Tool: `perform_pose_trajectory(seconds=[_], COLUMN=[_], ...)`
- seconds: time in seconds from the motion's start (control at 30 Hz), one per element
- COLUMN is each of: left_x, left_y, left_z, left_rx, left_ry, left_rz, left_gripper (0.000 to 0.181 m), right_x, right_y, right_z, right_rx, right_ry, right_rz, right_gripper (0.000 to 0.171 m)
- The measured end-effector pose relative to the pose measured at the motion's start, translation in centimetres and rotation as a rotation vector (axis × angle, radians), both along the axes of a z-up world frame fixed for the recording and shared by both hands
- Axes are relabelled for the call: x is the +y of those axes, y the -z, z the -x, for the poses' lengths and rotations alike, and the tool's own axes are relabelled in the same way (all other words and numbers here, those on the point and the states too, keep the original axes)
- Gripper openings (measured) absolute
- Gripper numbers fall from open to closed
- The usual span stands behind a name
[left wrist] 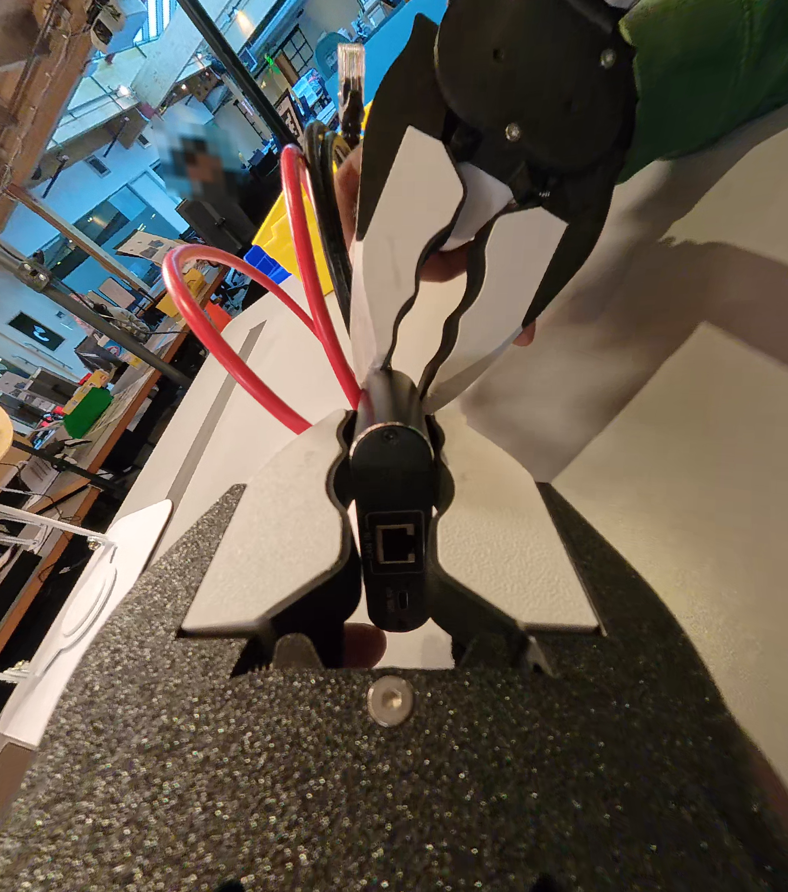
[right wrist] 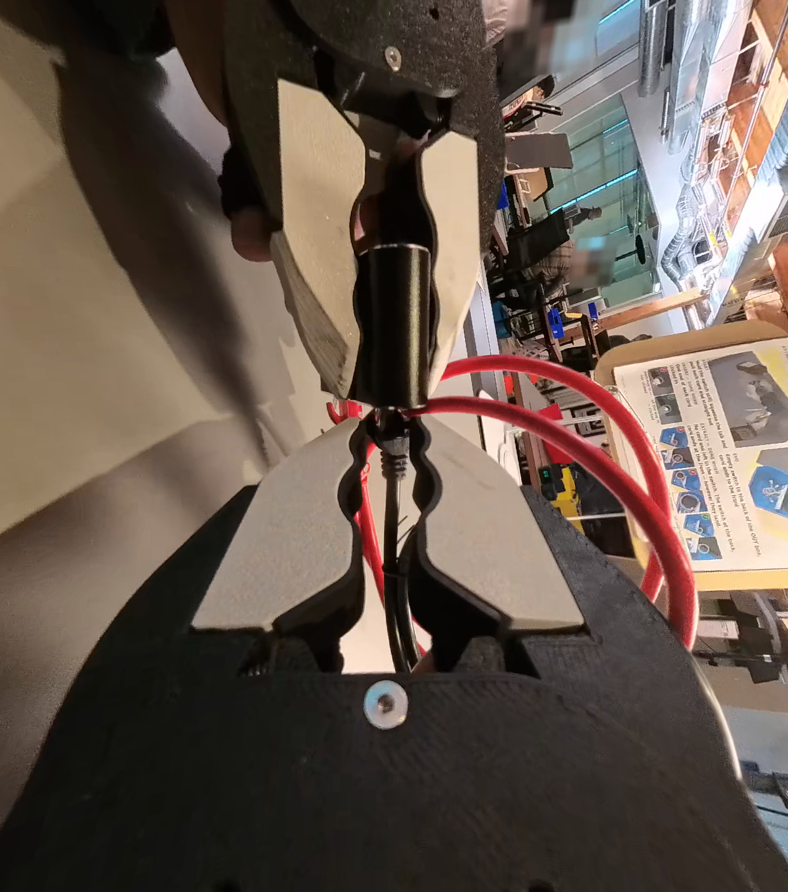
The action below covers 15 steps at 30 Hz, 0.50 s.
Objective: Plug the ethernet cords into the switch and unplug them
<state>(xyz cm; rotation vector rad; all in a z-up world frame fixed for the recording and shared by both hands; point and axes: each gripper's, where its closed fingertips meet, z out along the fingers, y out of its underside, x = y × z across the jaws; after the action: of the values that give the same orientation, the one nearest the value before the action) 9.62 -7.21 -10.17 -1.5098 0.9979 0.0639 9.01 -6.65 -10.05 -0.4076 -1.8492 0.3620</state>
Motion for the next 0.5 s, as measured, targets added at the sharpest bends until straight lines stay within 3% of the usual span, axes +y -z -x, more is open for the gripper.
perform_pose_trajectory(seconds=[0.27,0.5], left_x=[0.0,0.4], left_y=[-1.8,-2.4], left_z=[-0.1,0.5], left_rx=[0.053,0.234], left_ry=[-0.047,-0.137], left_rz=[-0.114,-0.225], left_gripper=[0.029,0.029], right_x=[0.0,0.6], right_y=[-1.8,-2.3], right_z=[0.0,0.4], right_rx=[-0.001,0.001], right_ry=[0.040,0.109], right_rz=[0.231,0.354], right_gripper=[0.014,0.015])
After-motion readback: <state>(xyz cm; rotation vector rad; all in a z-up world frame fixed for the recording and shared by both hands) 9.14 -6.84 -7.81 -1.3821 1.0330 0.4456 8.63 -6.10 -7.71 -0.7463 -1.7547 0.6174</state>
